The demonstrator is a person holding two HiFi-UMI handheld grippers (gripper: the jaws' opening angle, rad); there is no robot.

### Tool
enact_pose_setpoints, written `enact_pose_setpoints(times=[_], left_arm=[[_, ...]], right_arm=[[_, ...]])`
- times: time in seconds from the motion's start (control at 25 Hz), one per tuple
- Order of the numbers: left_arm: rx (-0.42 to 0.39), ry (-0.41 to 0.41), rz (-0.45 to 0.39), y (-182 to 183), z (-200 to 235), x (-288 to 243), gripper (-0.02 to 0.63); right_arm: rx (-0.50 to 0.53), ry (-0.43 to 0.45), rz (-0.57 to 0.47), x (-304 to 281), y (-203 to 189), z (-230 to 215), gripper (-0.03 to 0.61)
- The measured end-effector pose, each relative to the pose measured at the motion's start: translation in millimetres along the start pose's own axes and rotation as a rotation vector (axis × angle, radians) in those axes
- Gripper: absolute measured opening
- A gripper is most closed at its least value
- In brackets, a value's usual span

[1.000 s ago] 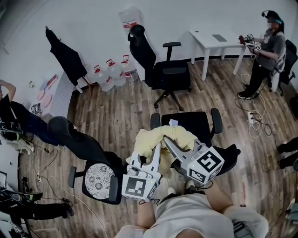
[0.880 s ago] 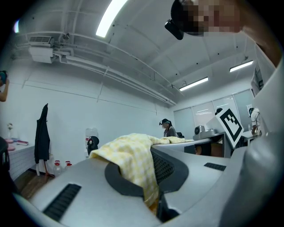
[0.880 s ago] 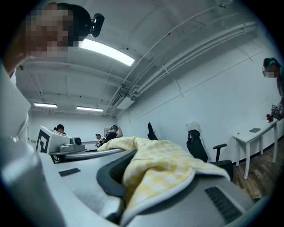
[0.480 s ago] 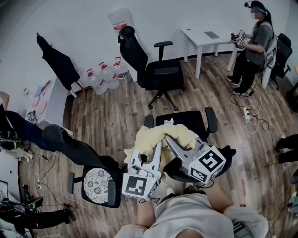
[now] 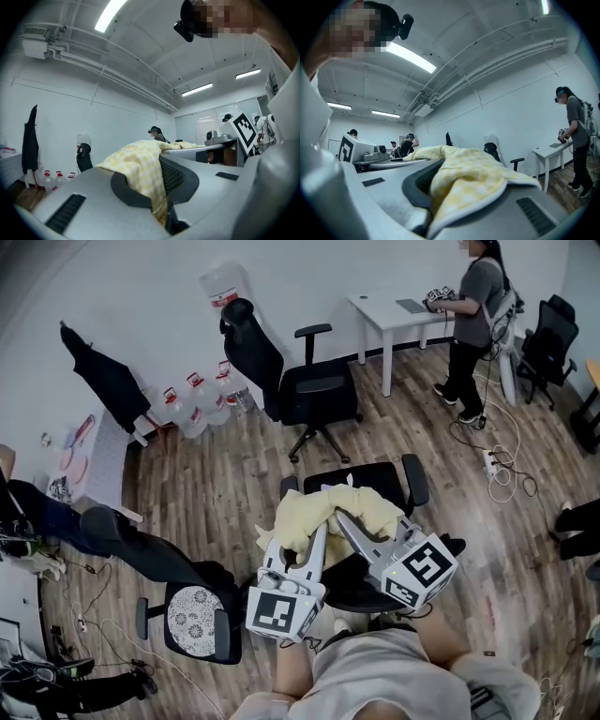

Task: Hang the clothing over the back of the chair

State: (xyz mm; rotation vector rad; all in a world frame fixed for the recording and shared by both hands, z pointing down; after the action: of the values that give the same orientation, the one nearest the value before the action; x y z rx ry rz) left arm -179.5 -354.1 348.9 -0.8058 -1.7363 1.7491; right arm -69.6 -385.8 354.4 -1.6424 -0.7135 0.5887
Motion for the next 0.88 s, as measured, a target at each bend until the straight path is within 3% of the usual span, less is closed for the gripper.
enact_pose_setpoints(times=[0.88], left_arm=[[-0.004,-0.085,-0.007,2.4,-42.4,-69.7,0.031]], right_arm=[[0.065,-0.105,-0.036,47.0,19.1,-66.4,0.038]])
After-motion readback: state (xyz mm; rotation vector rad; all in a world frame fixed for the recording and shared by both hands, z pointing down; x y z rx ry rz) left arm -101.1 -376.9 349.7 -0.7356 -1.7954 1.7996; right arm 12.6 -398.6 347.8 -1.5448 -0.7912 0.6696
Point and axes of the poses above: the fingertips, and each gripper's own axes: x backward along the fingers, z to its left, y out of its top, the point moved 6 cm from there along x, backward along the fingers, and after that the axes turned 11 degrees about -y, right-handed, at the moved point
